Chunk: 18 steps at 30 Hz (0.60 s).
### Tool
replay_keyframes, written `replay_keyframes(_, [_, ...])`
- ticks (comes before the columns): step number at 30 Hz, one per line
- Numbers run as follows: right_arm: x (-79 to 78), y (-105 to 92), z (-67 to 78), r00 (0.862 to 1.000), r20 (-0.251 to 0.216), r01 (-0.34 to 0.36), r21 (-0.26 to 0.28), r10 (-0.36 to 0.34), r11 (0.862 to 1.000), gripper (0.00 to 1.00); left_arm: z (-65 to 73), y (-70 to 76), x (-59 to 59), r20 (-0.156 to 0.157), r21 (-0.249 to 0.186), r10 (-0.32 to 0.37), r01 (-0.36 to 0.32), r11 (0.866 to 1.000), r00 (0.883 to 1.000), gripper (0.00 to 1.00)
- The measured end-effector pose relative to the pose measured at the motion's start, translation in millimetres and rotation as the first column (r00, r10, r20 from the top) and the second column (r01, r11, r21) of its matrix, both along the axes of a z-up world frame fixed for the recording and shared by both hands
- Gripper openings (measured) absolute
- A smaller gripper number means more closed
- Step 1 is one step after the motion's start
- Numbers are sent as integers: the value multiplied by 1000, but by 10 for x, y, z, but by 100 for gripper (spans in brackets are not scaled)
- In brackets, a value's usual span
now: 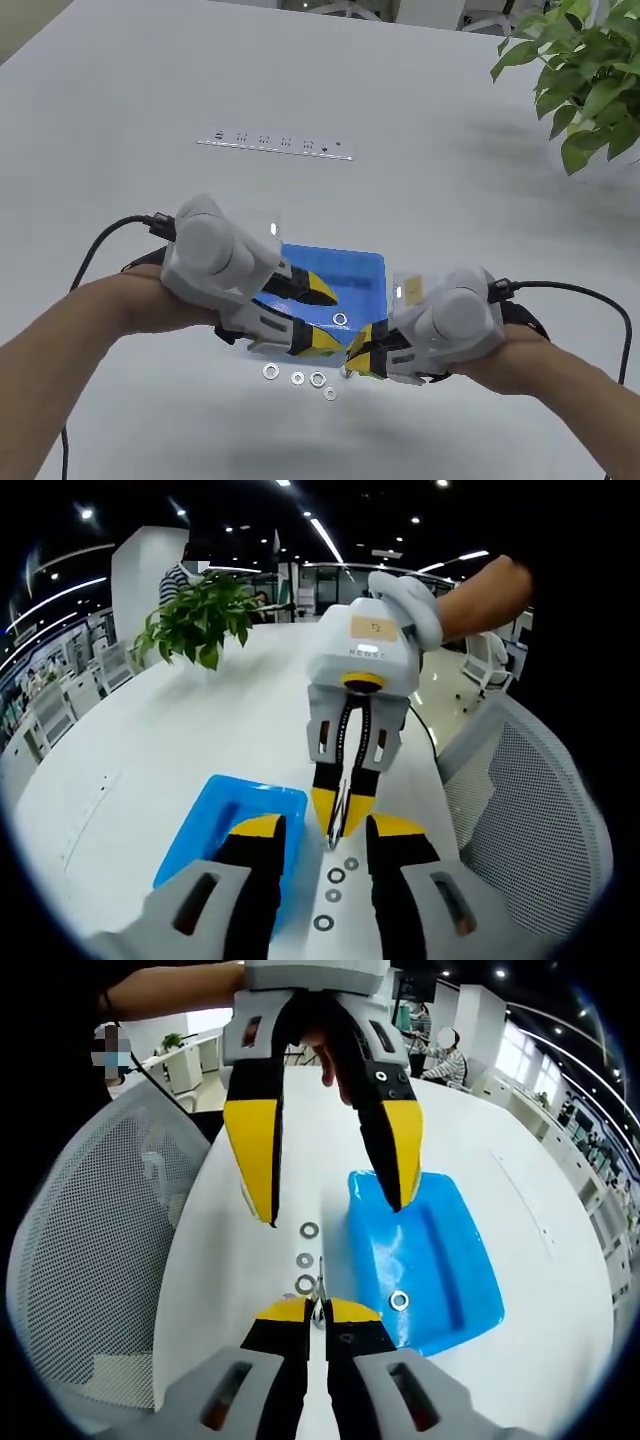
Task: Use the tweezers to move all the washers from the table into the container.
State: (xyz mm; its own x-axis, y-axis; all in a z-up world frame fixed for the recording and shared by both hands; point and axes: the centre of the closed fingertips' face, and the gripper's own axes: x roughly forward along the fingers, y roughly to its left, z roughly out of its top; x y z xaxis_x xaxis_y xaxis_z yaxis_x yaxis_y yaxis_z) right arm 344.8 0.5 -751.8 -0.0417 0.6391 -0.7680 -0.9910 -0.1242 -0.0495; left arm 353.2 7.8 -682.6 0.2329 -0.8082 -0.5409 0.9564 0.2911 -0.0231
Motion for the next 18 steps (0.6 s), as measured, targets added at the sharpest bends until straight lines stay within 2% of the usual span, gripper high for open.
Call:
replay_keyframes(4, [7, 3, 40, 1000, 3, 1, 4, -1, 1000, 4, -32, 105, 14, -16, -6, 50, -50, 999, 999, 52])
replay_keyframes(5, [10, 5, 55, 1000, 3, -1, 5, 1, 1000, 5, -35, 125, 9, -10, -8, 52, -52, 999, 999, 55])
replay_keyframes(10, [40, 12, 129, 1000, 11, 0, 9, 0, 1000, 5, -30, 220, -20, -27, -33, 86, -87, 996, 996, 62])
replay_keyframes(14, [62, 16, 210, 1000, 17, -5, 14, 5, 1000, 5, -52, 297, -6, -30, -30, 130, -131, 991, 991, 75])
replay_keyframes(18, [85, 27, 314, 1000, 22, -14, 20, 14, 1000, 5, -66, 357, -7, -45, -35, 161, -162, 986, 986, 84])
